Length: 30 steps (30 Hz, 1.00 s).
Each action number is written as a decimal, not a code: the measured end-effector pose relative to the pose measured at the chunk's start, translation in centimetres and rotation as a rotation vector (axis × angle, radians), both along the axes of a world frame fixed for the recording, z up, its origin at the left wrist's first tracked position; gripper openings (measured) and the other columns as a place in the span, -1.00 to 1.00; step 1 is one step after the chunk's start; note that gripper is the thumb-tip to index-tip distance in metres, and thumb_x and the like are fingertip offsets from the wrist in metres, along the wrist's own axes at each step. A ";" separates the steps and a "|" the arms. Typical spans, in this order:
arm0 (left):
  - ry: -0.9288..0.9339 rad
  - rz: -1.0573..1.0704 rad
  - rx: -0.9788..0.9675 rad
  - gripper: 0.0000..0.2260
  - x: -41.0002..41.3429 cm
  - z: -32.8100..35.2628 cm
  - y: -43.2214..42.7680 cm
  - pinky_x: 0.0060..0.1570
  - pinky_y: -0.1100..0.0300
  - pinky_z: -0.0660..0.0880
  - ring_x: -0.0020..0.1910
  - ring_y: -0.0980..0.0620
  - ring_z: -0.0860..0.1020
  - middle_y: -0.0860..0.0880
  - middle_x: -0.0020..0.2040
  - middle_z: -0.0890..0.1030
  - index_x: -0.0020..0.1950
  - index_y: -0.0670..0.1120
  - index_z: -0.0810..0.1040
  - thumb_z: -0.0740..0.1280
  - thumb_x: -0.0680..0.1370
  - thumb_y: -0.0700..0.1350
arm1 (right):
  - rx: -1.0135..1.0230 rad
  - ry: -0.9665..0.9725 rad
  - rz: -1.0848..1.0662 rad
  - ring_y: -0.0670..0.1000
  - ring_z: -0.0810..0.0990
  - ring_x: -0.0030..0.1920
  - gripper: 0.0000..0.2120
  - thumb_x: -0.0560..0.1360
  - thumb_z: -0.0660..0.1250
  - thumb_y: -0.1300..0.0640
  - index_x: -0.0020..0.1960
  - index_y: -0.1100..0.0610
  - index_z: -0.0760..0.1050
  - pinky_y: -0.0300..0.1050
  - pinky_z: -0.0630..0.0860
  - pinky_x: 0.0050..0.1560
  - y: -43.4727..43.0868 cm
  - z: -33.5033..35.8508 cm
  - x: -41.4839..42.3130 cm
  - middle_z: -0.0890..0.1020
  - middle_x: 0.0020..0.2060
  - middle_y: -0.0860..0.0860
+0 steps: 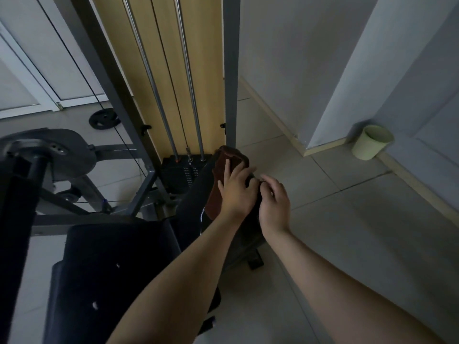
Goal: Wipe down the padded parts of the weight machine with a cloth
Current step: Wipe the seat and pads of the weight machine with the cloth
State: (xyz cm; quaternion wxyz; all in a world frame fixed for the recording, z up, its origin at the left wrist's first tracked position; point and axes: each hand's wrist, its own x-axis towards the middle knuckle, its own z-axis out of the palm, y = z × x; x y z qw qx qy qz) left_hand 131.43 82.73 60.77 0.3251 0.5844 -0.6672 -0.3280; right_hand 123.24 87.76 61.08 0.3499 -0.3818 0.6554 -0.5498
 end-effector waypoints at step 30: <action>0.343 -0.077 0.086 -0.47 4.4 -6.4 9.8 0.58 0.13 -0.05 0.60 0.24 -0.05 0.13 0.64 0.07 0.64 0.13 -0.01 0.12 0.71 -0.03 | 0.068 0.972 0.378 0.02 0.19 0.53 -0.57 0.62 0.15 0.11 0.49 0.03 0.32 0.10 0.22 0.50 1.4 1.3 3.9 0.31 0.50 -0.02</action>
